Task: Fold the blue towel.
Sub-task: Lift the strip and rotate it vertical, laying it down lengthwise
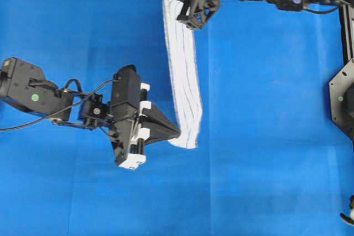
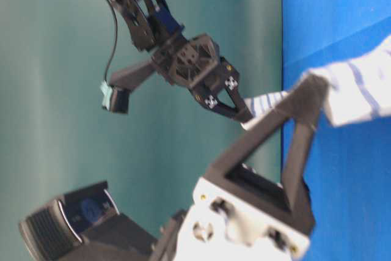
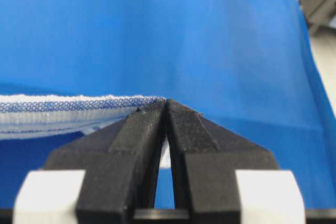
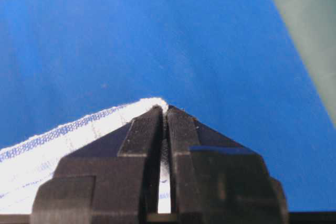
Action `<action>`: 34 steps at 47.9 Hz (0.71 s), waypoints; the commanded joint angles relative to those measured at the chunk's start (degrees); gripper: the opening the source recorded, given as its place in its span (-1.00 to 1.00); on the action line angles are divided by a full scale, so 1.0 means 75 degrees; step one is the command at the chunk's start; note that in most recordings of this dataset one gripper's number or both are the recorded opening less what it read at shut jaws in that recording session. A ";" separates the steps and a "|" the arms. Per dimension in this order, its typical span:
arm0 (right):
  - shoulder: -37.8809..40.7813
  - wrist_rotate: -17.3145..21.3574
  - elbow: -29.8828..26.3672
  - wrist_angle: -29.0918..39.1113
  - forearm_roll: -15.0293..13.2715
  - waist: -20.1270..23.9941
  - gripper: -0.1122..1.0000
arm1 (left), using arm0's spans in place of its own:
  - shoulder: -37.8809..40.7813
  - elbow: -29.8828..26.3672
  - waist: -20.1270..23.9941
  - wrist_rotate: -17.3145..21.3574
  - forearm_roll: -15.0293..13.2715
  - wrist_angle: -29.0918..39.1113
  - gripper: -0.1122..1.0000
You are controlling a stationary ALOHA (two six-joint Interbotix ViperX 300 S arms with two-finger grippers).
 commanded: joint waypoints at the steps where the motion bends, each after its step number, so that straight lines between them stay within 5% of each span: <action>1: 0.0023 -0.0012 -0.0363 -0.0012 -0.0023 0.0000 -0.75 | -0.0293 0.0047 -0.0082 -0.0012 -0.0012 -0.0082 -0.76; 19: 0.0258 0.0012 -0.0410 -0.0012 -0.0023 0.0023 -0.74 | -0.0387 0.0340 -0.0129 -0.0012 -0.0012 -0.0023 -0.76; 23: 0.0246 0.0012 -0.0410 -0.0023 -0.0023 0.0035 -0.61 | -0.0387 0.0352 -0.0117 -0.0059 -0.0094 0.0023 -0.72; 34: 0.0234 -0.0023 -0.0387 -0.0070 -0.0059 0.0035 0.53 | -0.0691 0.0527 -0.0152 -0.0363 -0.0234 0.0539 0.40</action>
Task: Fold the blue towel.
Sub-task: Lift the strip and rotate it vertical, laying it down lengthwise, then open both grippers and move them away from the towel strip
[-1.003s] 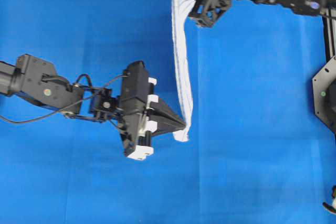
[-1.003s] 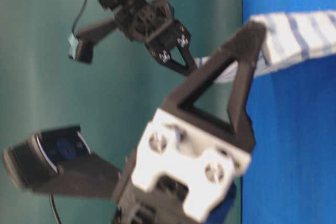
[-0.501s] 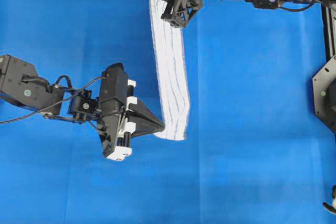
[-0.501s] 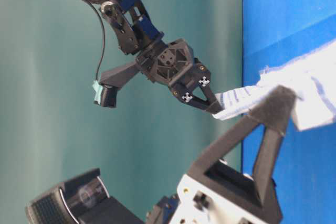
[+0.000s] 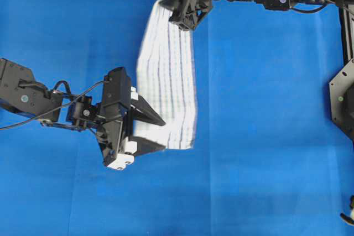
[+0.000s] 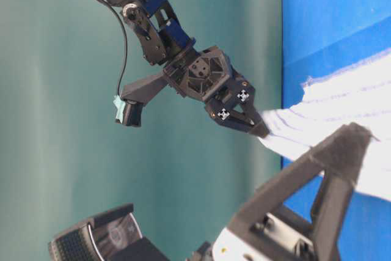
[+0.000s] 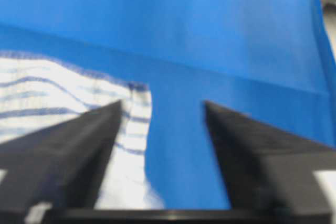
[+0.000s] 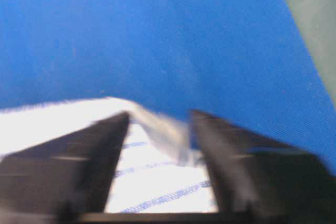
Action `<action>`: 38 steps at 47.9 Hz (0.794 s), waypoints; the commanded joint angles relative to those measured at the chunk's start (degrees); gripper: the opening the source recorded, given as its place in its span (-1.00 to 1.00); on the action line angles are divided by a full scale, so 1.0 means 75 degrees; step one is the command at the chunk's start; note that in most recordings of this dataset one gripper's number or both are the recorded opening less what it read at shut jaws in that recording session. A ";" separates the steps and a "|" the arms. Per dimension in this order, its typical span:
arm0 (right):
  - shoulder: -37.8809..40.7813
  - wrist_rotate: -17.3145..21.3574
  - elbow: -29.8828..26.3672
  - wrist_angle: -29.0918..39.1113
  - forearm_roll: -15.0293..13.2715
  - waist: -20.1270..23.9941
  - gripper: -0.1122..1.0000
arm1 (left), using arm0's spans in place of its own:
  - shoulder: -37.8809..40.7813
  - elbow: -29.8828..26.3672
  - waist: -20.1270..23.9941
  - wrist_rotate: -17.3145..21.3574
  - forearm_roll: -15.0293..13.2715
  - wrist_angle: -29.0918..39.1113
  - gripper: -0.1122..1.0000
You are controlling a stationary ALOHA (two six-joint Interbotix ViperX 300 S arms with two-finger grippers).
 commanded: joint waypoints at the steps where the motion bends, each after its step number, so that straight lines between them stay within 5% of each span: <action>1: -0.0164 -0.0012 -0.0129 -0.0070 -0.0059 0.0023 0.63 | -0.0492 0.0059 -0.0035 -0.0059 -0.0012 0.0187 0.52; 5: -0.0211 0.0000 -0.0047 -0.0094 -0.0082 0.0012 0.88 | -0.0867 0.0246 -0.0023 -0.0035 -0.0012 0.0434 0.77; 21: -0.1324 0.0094 0.0938 -0.0387 -0.0070 -0.0012 0.78 | -0.2367 0.1160 0.0938 0.0199 0.0176 0.1172 0.64; 38: -0.2461 0.0117 0.2297 -0.0785 0.0270 -0.0012 0.78 | -0.2965 0.1617 0.2590 0.1477 0.0211 0.1324 0.64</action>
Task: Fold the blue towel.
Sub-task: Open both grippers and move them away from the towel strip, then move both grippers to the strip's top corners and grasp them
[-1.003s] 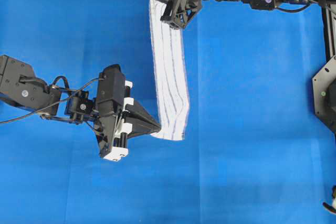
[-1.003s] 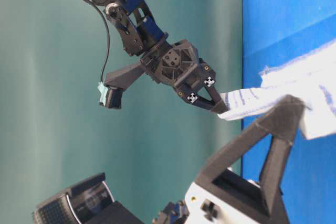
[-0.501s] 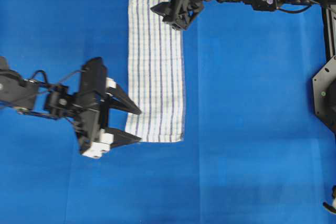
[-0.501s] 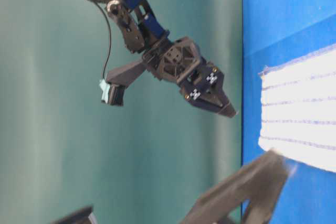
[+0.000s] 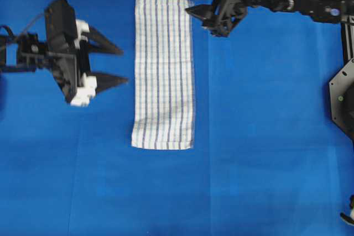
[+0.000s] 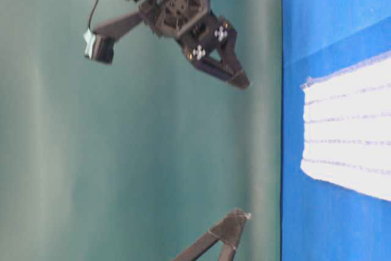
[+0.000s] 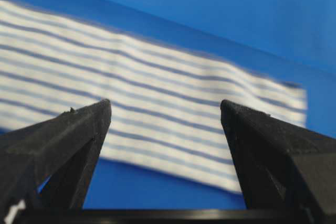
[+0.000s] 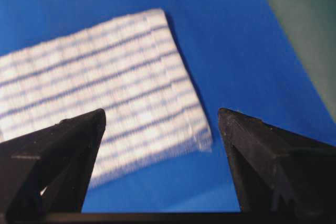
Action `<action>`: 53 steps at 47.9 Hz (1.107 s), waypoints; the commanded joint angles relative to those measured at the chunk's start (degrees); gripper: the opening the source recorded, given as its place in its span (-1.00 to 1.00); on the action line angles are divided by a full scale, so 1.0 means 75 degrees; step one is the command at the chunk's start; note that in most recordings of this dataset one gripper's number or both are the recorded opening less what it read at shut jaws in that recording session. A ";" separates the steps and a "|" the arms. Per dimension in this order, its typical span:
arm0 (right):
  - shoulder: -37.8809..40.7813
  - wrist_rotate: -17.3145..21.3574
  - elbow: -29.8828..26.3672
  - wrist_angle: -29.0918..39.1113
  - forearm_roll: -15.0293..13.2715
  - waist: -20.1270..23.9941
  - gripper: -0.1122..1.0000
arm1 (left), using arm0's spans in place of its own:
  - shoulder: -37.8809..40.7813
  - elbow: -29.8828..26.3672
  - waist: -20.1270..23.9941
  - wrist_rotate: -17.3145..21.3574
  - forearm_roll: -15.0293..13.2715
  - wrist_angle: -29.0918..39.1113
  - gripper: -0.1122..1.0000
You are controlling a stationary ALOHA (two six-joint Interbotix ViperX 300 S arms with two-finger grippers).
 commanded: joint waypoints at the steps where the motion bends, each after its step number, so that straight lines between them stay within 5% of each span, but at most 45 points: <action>1: -0.0398 0.0023 0.0176 -0.0152 0.0094 -0.0012 0.78 | -0.0129 -0.0059 0.0152 0.0070 0.0023 0.0012 0.63; 17: -0.0516 0.0070 0.0340 -0.0363 0.0129 0.0000 0.78 | -0.0023 -0.0199 0.0352 0.0176 0.0023 0.0023 0.63; 36: 0.0129 0.0094 0.0035 -0.0785 0.0164 -0.0293 0.78 | 0.1055 -0.1102 0.1969 0.1371 0.0023 -0.0023 0.63; 53: 0.1418 0.0539 -0.0352 -0.1383 0.0281 -0.0340 0.77 | 0.2930 -0.1734 0.2953 0.1500 0.0023 -0.0668 0.63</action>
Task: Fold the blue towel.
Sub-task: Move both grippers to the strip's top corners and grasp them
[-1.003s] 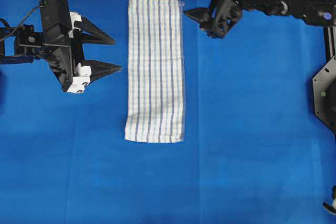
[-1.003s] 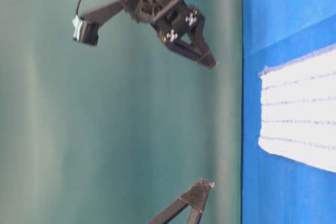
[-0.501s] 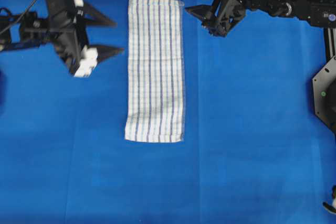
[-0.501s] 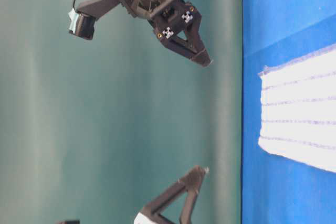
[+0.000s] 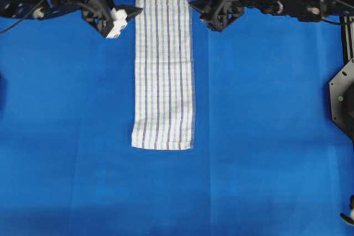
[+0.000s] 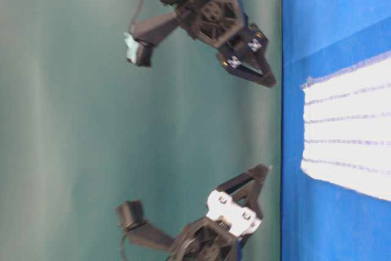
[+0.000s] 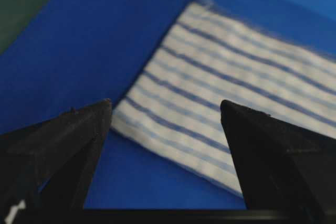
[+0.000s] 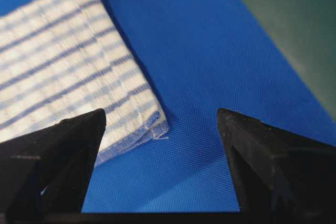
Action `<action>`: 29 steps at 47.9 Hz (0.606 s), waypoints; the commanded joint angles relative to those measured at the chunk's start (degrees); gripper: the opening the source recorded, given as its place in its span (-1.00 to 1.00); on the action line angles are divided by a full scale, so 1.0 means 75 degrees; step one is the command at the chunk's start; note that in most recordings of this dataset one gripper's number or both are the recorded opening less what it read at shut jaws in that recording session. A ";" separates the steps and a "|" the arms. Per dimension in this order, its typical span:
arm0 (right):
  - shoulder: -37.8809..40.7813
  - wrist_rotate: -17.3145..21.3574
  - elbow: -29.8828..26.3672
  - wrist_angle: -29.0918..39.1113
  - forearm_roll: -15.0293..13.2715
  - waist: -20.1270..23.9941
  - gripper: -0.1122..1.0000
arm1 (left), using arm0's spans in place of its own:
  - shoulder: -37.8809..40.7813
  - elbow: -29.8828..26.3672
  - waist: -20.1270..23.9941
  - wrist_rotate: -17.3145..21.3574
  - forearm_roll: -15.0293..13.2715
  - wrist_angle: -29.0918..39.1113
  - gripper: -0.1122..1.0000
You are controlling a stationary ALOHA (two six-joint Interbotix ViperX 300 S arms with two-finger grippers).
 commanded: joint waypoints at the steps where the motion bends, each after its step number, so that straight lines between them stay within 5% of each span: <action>1: 0.0141 0.0094 -0.0270 -0.0141 0.0047 -0.0023 0.77 | 0.0293 -0.0246 0.0164 0.0012 0.0012 -0.0293 0.63; 29: 0.1477 0.0633 -0.0738 -0.0492 0.0281 -0.0012 0.76 | 0.1664 -0.0586 0.0492 -0.0035 0.0012 -0.1008 0.54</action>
